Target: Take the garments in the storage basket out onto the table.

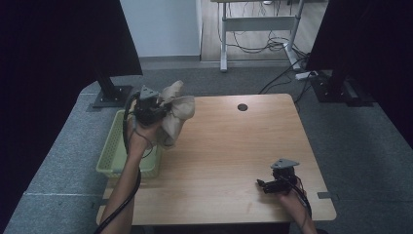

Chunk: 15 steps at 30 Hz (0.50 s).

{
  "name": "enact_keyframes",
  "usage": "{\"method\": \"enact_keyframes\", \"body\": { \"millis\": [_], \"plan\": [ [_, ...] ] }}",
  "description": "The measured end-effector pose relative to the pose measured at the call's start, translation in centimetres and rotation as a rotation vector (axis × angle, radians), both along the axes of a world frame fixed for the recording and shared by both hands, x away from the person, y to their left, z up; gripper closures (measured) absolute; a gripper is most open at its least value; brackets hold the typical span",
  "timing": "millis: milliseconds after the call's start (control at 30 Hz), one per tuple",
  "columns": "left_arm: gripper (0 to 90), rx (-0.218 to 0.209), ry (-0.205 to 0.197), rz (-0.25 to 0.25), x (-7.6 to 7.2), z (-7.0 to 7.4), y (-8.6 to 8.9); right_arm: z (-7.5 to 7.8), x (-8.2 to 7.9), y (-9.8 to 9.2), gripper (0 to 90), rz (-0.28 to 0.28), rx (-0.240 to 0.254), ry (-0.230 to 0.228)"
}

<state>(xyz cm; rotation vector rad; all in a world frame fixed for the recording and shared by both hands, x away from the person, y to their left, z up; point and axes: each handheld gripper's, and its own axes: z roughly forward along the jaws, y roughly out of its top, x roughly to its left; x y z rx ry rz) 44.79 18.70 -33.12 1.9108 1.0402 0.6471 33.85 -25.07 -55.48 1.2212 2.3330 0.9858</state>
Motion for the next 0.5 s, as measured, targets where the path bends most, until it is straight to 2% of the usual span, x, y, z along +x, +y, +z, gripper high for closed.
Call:
{"method": "enact_keyframes", "body": {
  "millis": [233,267,400,433,500],
  "plan": [
    [73.8,-0.004,-0.003,-0.060,0.2,-0.1,-3.2,0.0,0.0,0.0,2.6,0.001,0.001,0.000],
    [73.8,-0.004,-0.003,-0.060,0.2,-0.1,-3.2,0.0,0.0,0.0,2.6,0.001,0.001,0.000],
    [73.8,-0.014,-0.001,-0.102,0.3,-0.3,-5.4,0.0,0.0,0.0,2.6,0.003,0.000,0.001],
    [73.8,-0.014,-0.001,-0.102,0.3,-0.3,-5.4,0.0,0.0,0.0,2.6,0.003,0.000,0.001],
    [73.8,-0.015,0.006,-0.125,0.4,-0.5,-6.7,0.0,0.0,0.0,2.6,0.004,0.000,0.000]
  ]
}}
